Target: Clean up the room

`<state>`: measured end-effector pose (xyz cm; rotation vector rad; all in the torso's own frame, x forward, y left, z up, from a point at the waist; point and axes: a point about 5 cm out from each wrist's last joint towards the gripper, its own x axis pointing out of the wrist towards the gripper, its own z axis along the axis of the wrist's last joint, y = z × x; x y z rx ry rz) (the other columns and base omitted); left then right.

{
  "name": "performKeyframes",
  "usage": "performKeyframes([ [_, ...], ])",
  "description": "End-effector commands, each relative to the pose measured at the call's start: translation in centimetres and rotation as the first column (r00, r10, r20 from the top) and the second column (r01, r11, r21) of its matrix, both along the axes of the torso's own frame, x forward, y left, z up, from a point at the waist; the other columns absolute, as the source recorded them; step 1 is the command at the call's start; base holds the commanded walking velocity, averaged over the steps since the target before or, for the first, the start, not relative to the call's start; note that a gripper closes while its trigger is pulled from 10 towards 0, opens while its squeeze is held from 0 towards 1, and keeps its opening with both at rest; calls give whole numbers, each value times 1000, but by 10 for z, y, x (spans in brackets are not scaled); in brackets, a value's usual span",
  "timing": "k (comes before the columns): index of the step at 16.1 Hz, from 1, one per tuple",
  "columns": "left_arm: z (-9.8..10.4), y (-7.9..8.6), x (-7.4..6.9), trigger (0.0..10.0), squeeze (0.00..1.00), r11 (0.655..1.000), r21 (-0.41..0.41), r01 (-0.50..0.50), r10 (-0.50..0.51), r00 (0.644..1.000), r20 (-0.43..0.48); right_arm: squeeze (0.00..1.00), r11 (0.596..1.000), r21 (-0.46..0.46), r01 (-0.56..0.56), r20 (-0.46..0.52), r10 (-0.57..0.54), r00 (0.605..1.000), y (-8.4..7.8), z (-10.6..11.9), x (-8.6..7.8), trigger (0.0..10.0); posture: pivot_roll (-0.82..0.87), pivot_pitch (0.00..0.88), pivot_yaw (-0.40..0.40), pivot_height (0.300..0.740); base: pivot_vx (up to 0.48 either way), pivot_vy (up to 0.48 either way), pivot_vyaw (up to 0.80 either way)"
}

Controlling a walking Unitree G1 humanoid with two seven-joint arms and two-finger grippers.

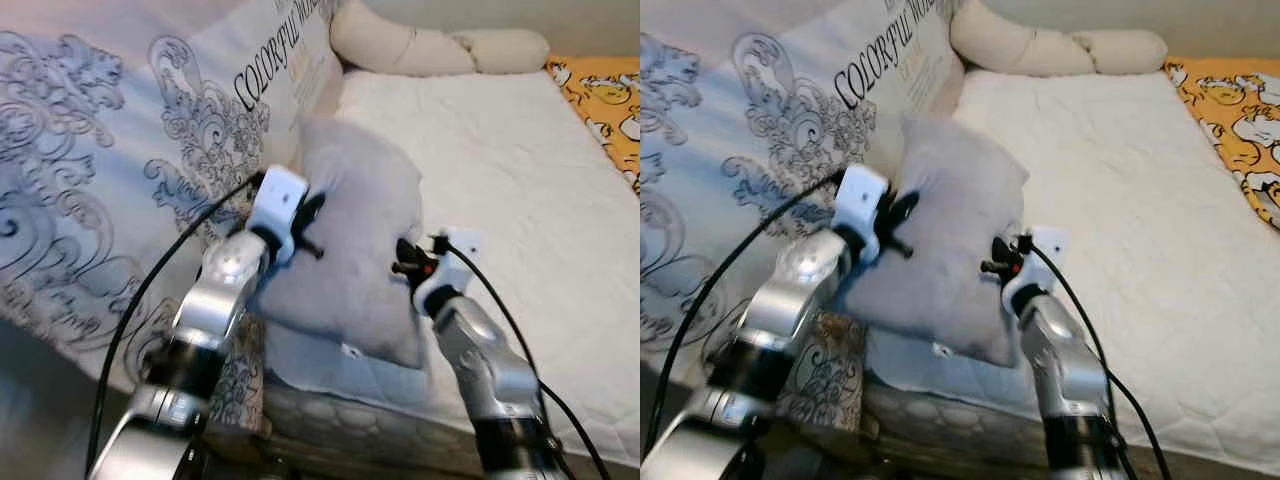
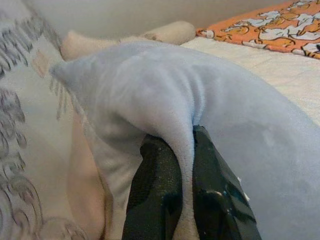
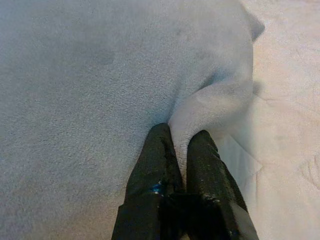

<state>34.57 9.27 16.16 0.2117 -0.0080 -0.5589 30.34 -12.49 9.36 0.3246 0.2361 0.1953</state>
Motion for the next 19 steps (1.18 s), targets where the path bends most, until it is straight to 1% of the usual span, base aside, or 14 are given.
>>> performKeyframes([
  [1,8,-5,5,10000,0,1000,19,25,-26,999,40,0,1000,3,21,17,-21,1000,1,2,8,10000,47,0,70,740,0,0,0],
  [3,16,-1,19,10000,0,999,36,-3,1,998,57,0,1000,6,16,0,-16,1000,7,-3,24,10000,50,0,72,740,0,0,0],
  [5,24,14,34,10000,0,995,84,-62,55,995,86,0,999,16,-31,9,30,999,22,3,47,10000,71,0,62,740,0,0,0],
  [6,26,18,37,10000,0,992,102,-76,66,993,95,0,999,17,-38,0,38,999,26,4,52,10000,73,0,60,740,0,0,0],
  [7,32,27,43,10000,0,986,132,-101,86,989,116,0,999,21,-46,-21,47,999,32,7,61,10000,94,38,51,740,0,0,0],
  [8,35,30,44,10000,0,984,140,-106,89,988,124,0,999,23,-49,-25,50,998,35,8,63,10000,94,38,51,740,0,0,0],
  [9,43,38,48,10000,0,980,158,-122,99,985,144,0,998,26,-64,-37,65,997,43,12,68,10000,124,86,42,740,0,0,0],
  [10,48,44,51,10000,0,974,183,-136,107,981,161,0,996,31,-79,-53,81,995,51,13,70,10000,131,107,42,740,0,0,0],
  [12,53,51,54,10000,0,963,230,-138,95,977,188,0,994,-10,-105,-88,104,991,61,5,65,10000,138,145,47,740,0,0,0],
  [13,55,53,56,10000,0,959,248,-137,88,976,199,0,995,-4,-101,-119,100,988,65,-2,62,10000,145,166,52,740,0,0,0],
  [14,55,54,56,10000,0,956,259,-136,84,976,201,153,995,-3,-103,-144,102,984,68,-10,57,10000,156,191,55,740,0,0,0],
  [15,53,57,57,10000,0,953,264,-150,99,976,196,1000,993,-34,-115,-184,107,977,69,-22,50,10000,163,203,60,740,0,0,0],
  [17,46,62,57,10000,0,950,251,-186,140,972,188,1000,986,-109,-126,-224,99,970,68,-37,40,10000,165,217,67,740,0,0,0],
  [19,30,66,54,10000,0,937,252,-241,198,963,184,1000,989,-112,-93,-239,64,969,58,-47,35,10000,149,225,73,740,0,0,0],
])
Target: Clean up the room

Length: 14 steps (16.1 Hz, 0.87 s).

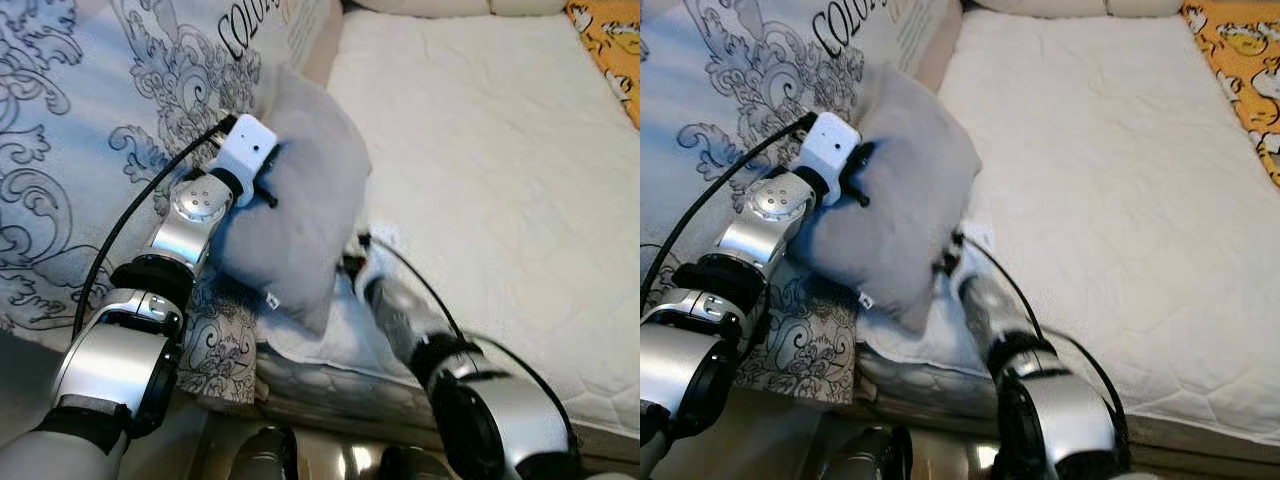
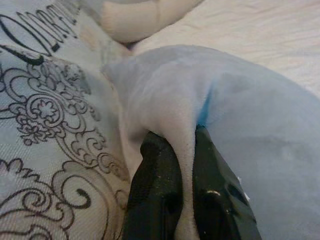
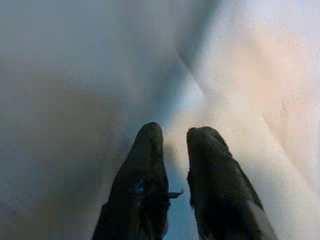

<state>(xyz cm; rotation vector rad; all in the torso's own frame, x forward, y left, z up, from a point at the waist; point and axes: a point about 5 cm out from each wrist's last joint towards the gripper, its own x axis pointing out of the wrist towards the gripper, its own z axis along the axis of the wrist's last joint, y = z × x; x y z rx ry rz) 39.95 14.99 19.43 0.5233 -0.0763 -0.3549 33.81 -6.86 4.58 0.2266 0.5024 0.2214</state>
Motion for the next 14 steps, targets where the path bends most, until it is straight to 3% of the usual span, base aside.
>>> performKeyframes([
  [1,-9,12,-2,10000,0,997,10,-73,73,997,7,1000,999,41,21,28,-22,999,-4,1,1,10000,140,216,73,740,0,0,0],
  [3,-14,17,-2,10000,0,995,18,-100,100,995,-18,1000,991,132,-17,73,7,997,-8,4,1,10000,127,188,72,740,0,0,0],
  [5,-12,24,-3,10000,0,993,-31,-112,112,994,-16,1000,990,125,-69,140,51,989,-13,7,1,10000,112,162,71,740,0,0,0],
  [6,-10,28,-5,10000,1000,990,-67,-121,121,993,1,1000,986,161,-46,188,16,982,-20,11,3,10000,97,111,65,740,0,0,0],
  [8,0,28,-7,10000,1000,990,-114,-88,95,994,56,1000,978,208,-25,247,-28,969,-28,19,5,10000,91,86,64,740,0,0,0],
  [9,18,24,-10,10000,1000,988,-152,-30,54,987,151,1000,969,245,-26,303,-51,952,-34,27,6,10000,81,56,57,740,0,0,0],
  [11,37,15,-18,10000,1000,983,-182,29,13,975,223,1000,974,220,-52,369,-33,929,-40,36,3,10000,70,18,50,740,0,0,0],
  [12,37,14,-23,10000,59,974,-226,32,21,974,225,1000,977,203,-65,392,-20,920,-41,39,-1,10000,60,4,49,740,0,0,0],
  [13,37,14,-29,10000,0,965,-261,31,30,974,227,1000,979,189,-76,409,-8,913,-41,42,-6,10000,52,0,47,740,0,0,0],
  [14,27,12,-43,10000,0,934,-356,18,49,983,178,1000,984,158,-80,439,2,898,-45,50,-16,10000,42,0,44,740,0,0,0],
])
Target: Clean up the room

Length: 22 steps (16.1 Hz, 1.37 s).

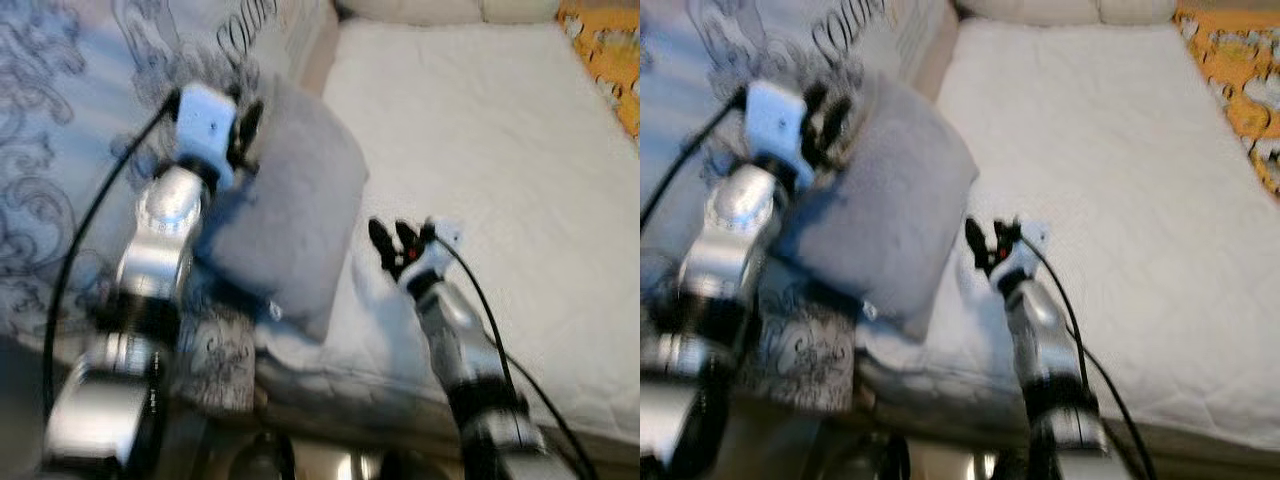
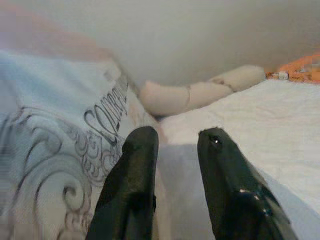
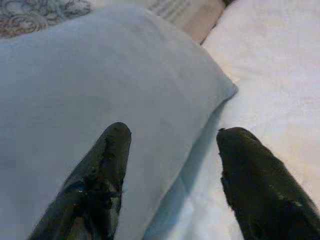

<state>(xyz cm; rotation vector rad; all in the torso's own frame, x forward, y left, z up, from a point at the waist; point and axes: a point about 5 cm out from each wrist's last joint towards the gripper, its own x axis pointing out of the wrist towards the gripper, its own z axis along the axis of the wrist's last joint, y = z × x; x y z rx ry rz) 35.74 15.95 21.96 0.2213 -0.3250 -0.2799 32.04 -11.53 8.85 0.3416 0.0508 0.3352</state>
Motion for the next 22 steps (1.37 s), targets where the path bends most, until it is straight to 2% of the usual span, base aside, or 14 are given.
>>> performKeyframes([
  [1,-9,0,-10,10000,0,998,-57,-5,2,998,-55,1000,1000,-25,5,32,-5,999,-2,12,-4,10000,37,0,44,740,0,0,0],
  [2,-37,-8,-39,10000,0,999,3,36,-36,993,-112,1000,995,-66,74,34,-71,997,-16,21,-17,10000,26,0,40,740,0,0,0],
  [3,-52,-10,-53,10000,0,999,-7,32,-33,987,-160,1000,989,-106,100,39,-96,995,-23,26,-24,10000,23,0,39,740,0,0,0],
  [6,-60,-10,-73,10000,0,998,-59,-7,-4,982,-190,1000,980,-136,148,58,-142,988,-30,36,-42,10000,18,0,39,740,0,-427,0],
  [7,-58,-11,-79,10000,0,996,-86,-24,6,979,-204,0,975,-161,155,62,-147,987,-29,39,-50,10000,12,0,40,740,0,-480,0],
  [9,-56,-11,-86,10000,0,994,-97,-45,22,974,-225,0,969,-183,164,50,-158,986,-27,43,-59,10000,15,0,34,740,0,-480,0],
  [14,-58,-10,-88,10000,0,990,-97,-100,73,966,-246,0,961,-230,155,15,-156,988,-26,40,-59,10000,26,0,26,740,0,-480,0],
  [15,-59,-9,-87,10000,0,989,-95,-112,84,962,-259,0,949,-270,161,8,-165,986,-28,38,-60,10000,23,0,28,740,0,-480,0],
  [20,-74,1,-93,10000,0,982,-73,-173,142,937,-318,0,930,-320,178,8,-186,983,-37,37,-62,10000,20,0,9,740,0,-480,0],
  [22,-70,2,-98,10000,0,986,-44,-163,142,941,-308,0,911,-374,172,13,-180,984,-39,33,-62,10000,27,0,6,740,0,-480,0],
])
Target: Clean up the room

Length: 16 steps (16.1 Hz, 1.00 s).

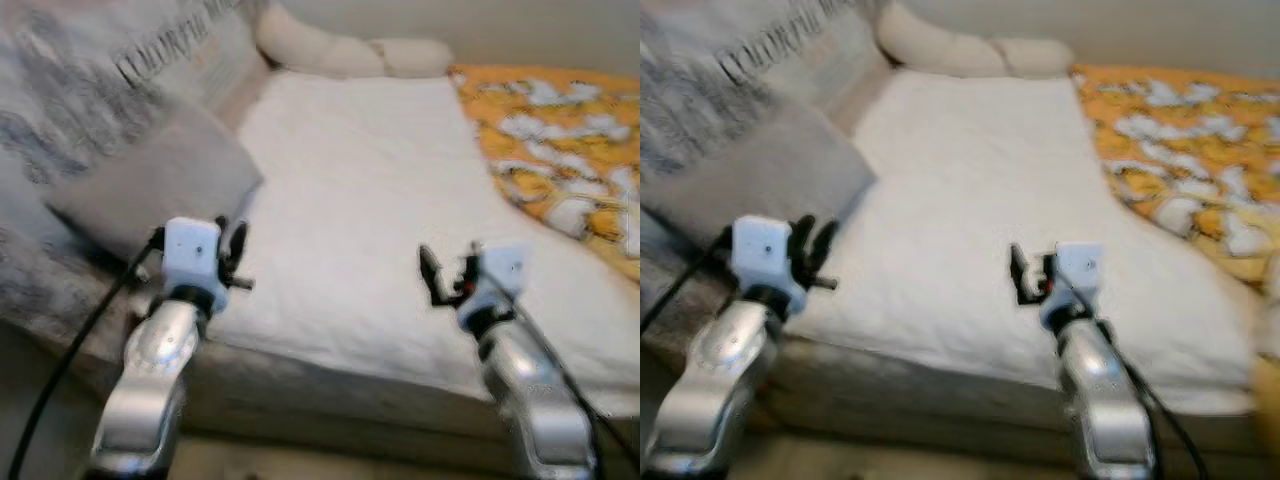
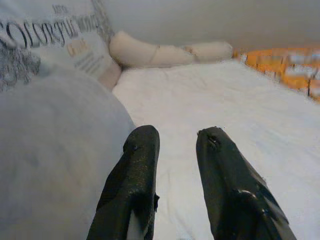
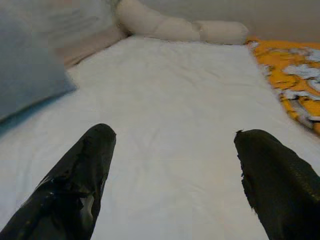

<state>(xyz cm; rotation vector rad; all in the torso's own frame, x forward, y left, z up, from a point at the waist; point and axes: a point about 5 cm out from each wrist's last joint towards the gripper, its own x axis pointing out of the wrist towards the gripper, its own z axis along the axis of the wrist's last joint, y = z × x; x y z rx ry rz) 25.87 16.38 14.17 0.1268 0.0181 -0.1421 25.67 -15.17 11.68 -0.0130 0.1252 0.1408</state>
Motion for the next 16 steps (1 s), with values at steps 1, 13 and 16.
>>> performKeyframes([
  [1,9,-2,0,10000,0,1000,8,9,-10,1000,28,0,999,-35,17,11,-17,1000,-4,1,1,10000,27,0,10,740,0,-442,0],
  [13,2,-2,-3,10000,0,1000,-4,-24,24,1000,4,0,999,-18,27,15,-27,1000,-5,5,4,10000,24,0,-8,740,0,-447,0],
  [16,3,-2,-4,10000,0,1000,2,-25,25,1000,5,0,999,-45,20,10,-20,1000,-6,5,4,10000,34,0,-13,740,0,-458,0],
])
